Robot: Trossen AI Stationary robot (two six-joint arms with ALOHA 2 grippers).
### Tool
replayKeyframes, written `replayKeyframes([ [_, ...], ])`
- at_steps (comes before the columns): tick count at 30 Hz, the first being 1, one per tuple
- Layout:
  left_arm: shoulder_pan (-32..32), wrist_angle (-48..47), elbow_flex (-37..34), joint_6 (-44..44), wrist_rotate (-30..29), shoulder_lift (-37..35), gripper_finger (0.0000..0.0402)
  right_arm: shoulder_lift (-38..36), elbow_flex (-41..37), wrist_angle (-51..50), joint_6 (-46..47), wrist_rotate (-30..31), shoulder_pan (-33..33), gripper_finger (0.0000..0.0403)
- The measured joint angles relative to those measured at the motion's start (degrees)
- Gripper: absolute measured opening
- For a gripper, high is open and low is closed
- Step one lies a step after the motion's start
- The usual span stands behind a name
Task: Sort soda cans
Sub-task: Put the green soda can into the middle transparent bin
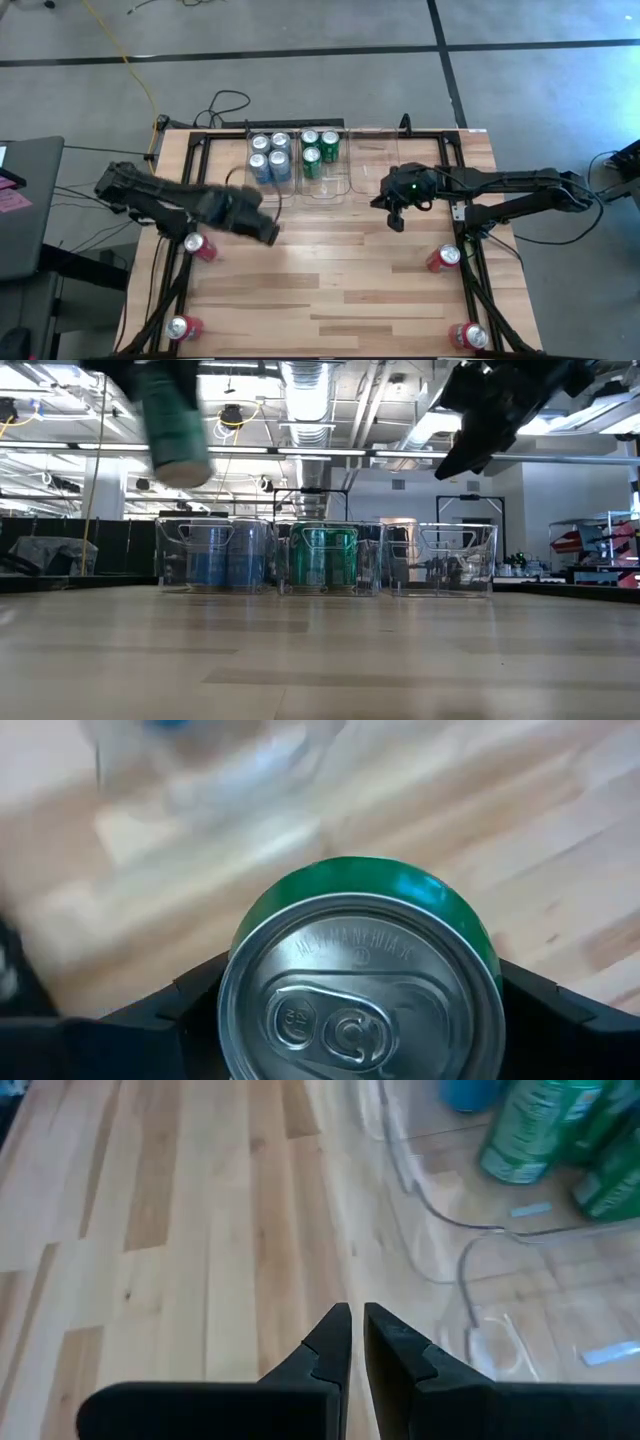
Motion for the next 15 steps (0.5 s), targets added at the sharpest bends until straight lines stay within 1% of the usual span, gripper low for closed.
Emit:
replayKeyframes([
  [3, 5.4, 0.6, 4.3, 9.3, -1.8, 0.0, 0.0303, 0.0, 0.0, -0.1, 1.1, 0.0, 1.1, 0.0051],
  [7, 12.8, 4.8, 7.7, 21.7, -2.1, 0.1, 0.0303, 0.0, 0.0, -0.5, 2.1, 0.0, 1.2, 0.0051],
  [10, 17.6, 10.3, 8.1, 30.7, -1.8, 0.1, 0.0303, 0.0, 0.0, -1.3, 2.6, 0.0, 1.0, 0.0051],
  [15, 24.3, 19.6, 8.1, 44.4, 1.2, 1.9, 0.0303, 0.0, 0.0, -2.3, 3.1, 0.0, 0.5, 0.0051],
])
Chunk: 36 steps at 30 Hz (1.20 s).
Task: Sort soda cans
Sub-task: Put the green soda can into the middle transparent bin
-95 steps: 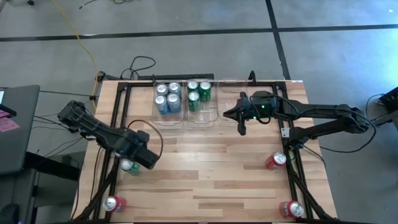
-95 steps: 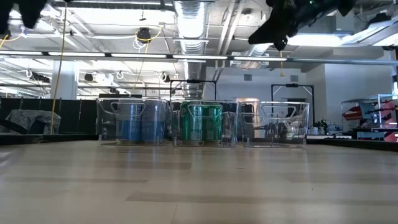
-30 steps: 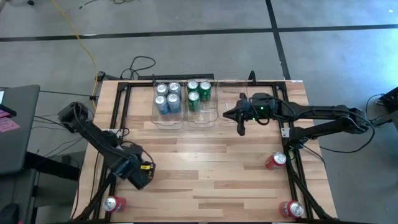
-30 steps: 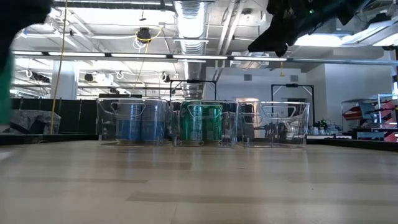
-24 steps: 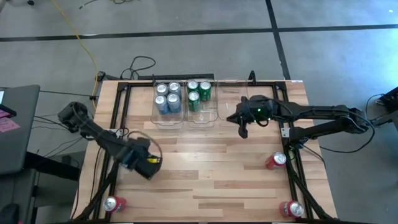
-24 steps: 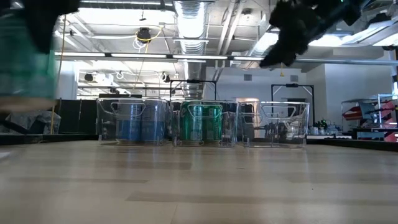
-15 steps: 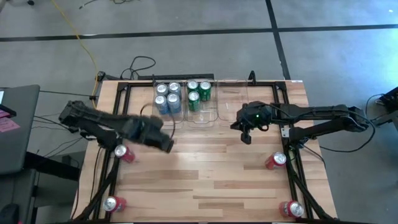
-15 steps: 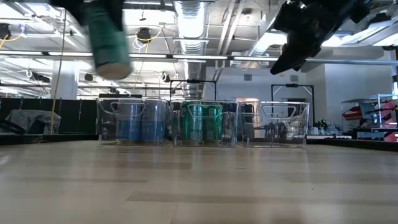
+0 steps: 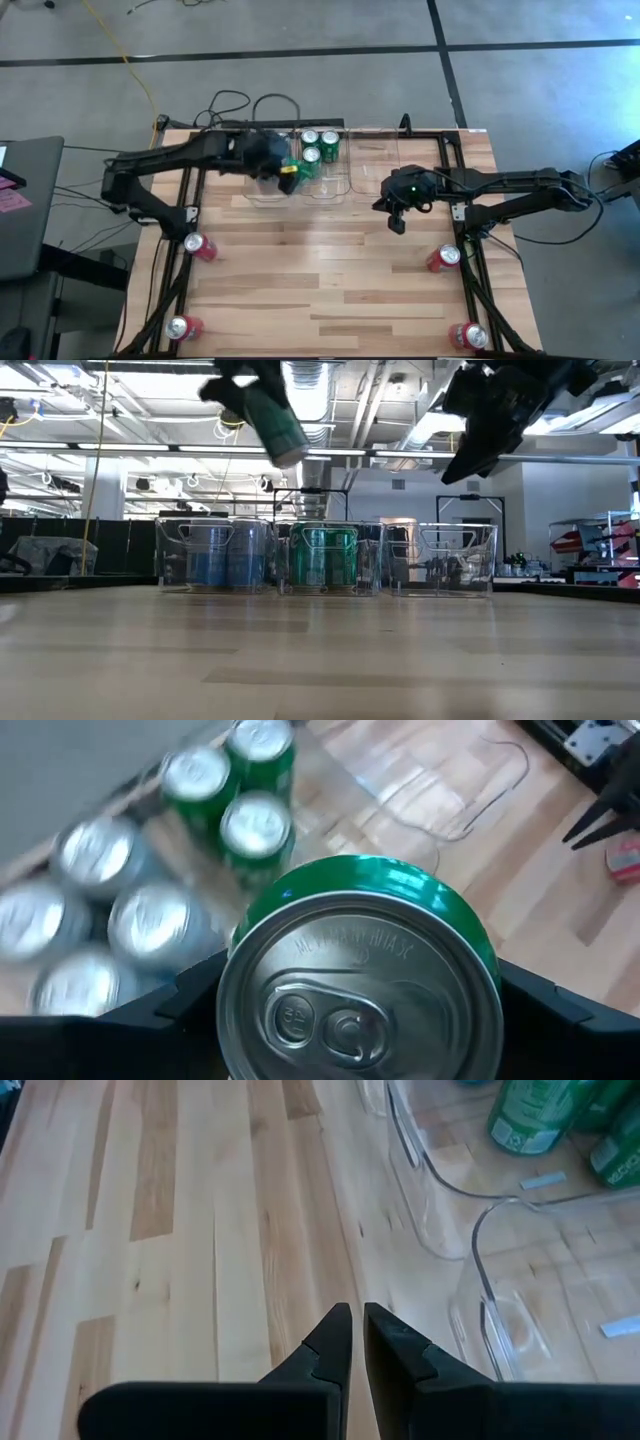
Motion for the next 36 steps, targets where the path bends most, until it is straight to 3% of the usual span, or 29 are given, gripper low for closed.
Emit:
replayKeyframes([
  [4, 3.6, 4.8, 0.1, 9.1, 3.4, 3.8, 0.0303, 0.0, 0.0, -0.9, 0.9, 0.0, -0.3, 0.0051],
  [9, 6.4, 4.3, 4.1, 16.1, 3.9, 11.3, 0.0303, 0.0, 0.0, -2.7, 1.5, 0.0, -0.4, 0.0051],
  [17, 7.3, 4.1, 20.0, 25.6, 4.0, 24.3, 0.0303, 0.0, 0.0, -3.4, 2.0, 0.0, -0.4, 0.0051],
  [26, 7.3, -5.8, 35.5, 35.6, 3.1, 37.6, 0.0303, 0.0, 0.0, -5.3, 1.6, 0.1, -0.4, 0.0051],
  [36, 7.5, -7.8, 39.9, 42.2, 0.7, 46.5, 0.0303, 0.0, 0.0, -5.1, 1.2, 0.1, -0.4, 0.0051],
])
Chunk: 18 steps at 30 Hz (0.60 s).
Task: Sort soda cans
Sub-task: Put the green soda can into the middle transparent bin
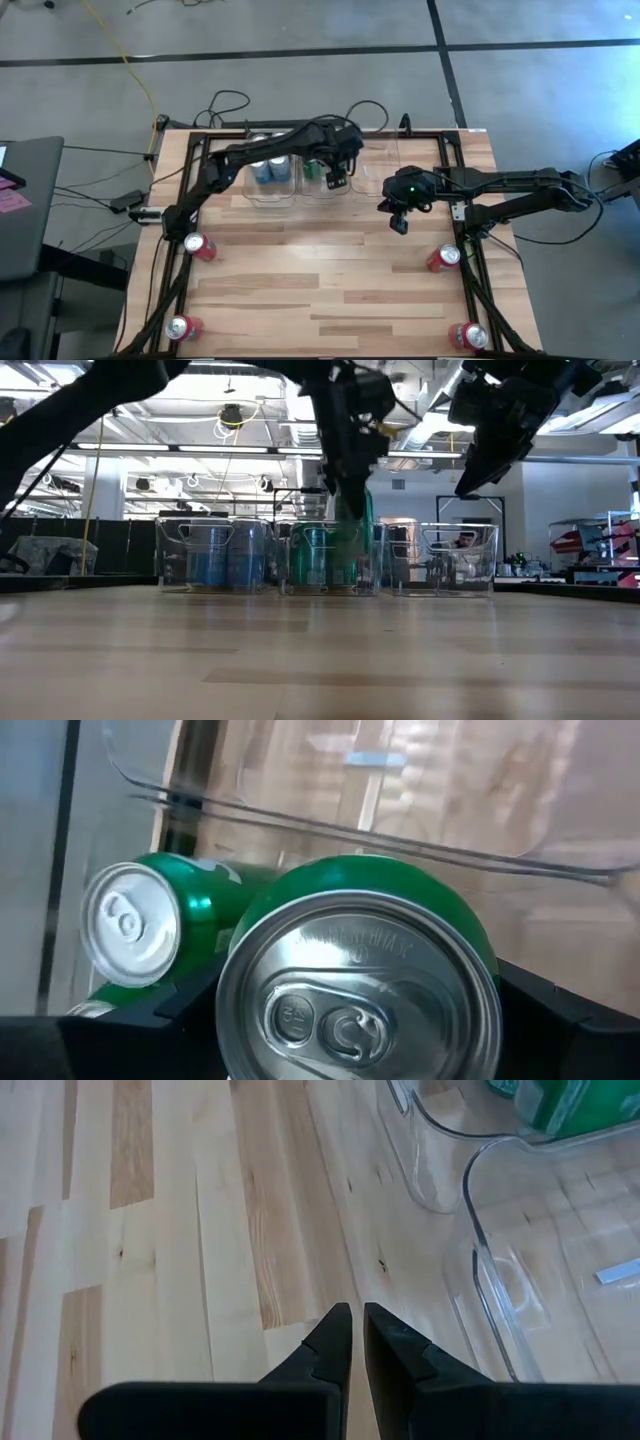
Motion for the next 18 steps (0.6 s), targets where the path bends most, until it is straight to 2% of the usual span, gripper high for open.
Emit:
replayKeyframes([
  [8, 0.7, -1.1, 0.0, -0.9, -0.5, 3.5, 0.0306, 0.0, 0.0, 0.1, -0.3, 0.0, 0.0, 0.0051],
  [14, 0.7, -1.3, -0.2, -1.6, -0.3, 4.2, 0.0341, 0.0, 0.0, 0.1, -0.5, 0.0, 0.0, 0.0051],
  [18, 0.7, -0.2, -0.2, -1.9, -0.3, 4.2, 0.0349, 0.0, 0.0, 0.2, -0.5, 0.0, 0.0, 0.0051],
])
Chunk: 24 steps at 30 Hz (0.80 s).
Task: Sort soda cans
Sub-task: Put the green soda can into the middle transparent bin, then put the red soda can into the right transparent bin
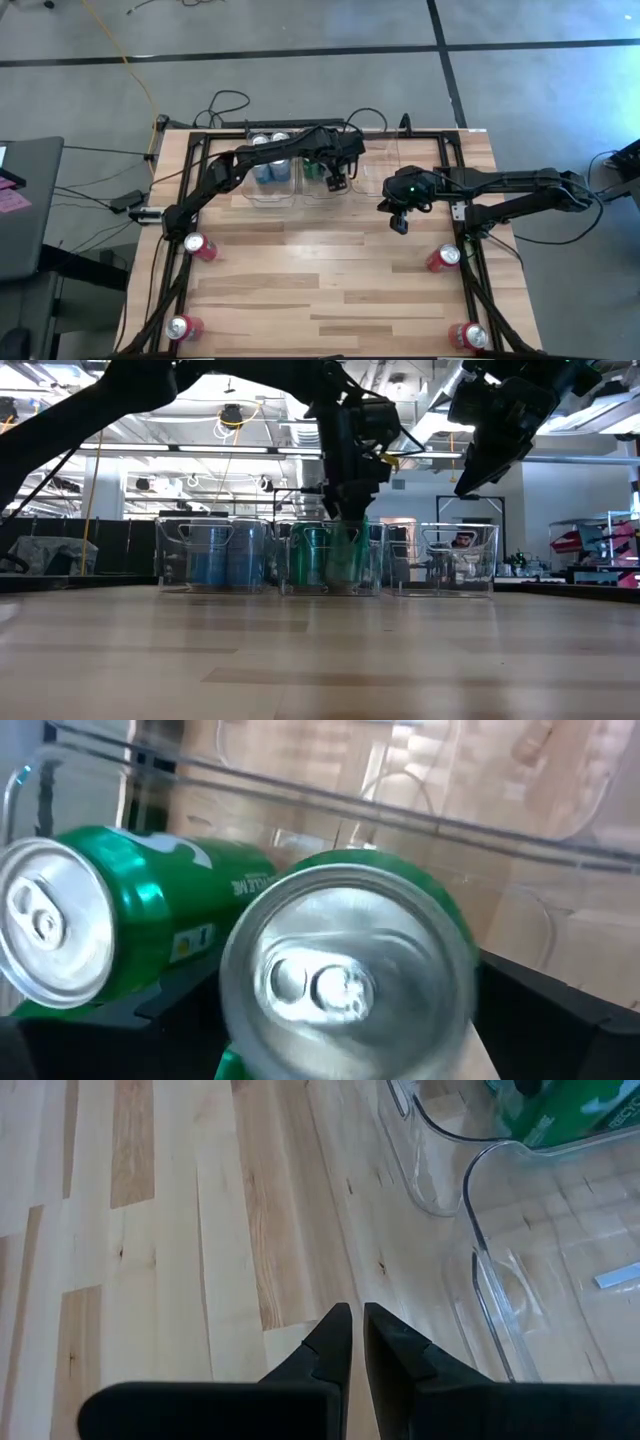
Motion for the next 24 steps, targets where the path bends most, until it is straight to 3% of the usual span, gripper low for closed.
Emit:
replayKeyframes([
  [9, 0.1, 2.0, 0.0, 0.2, -0.5, -0.1, 0.0353, 0.0, 0.0, 0.2, 0.2, 0.0, 0.0, 0.0051],
  [13, -0.3, -0.1, 1.3, 0.2, -4.6, -0.6, 0.0354, 0.0, 0.0, 1.8, 0.2, 0.0, 0.0, 0.0051],
  [17, -1.2, -1.1, 1.9, 0.4, -8.4, -3.4, 0.0354, 0.0, 0.0, 9.8, -2.4, 0.2, -1.5, 0.0051],
  [24, -3.9, -3.9, 1.9, -4.9, -12.0, -10.7, 0.0355, 4.9, 0.0, 24.4, -5.3, 0.5, -9.6, 0.0033],
])
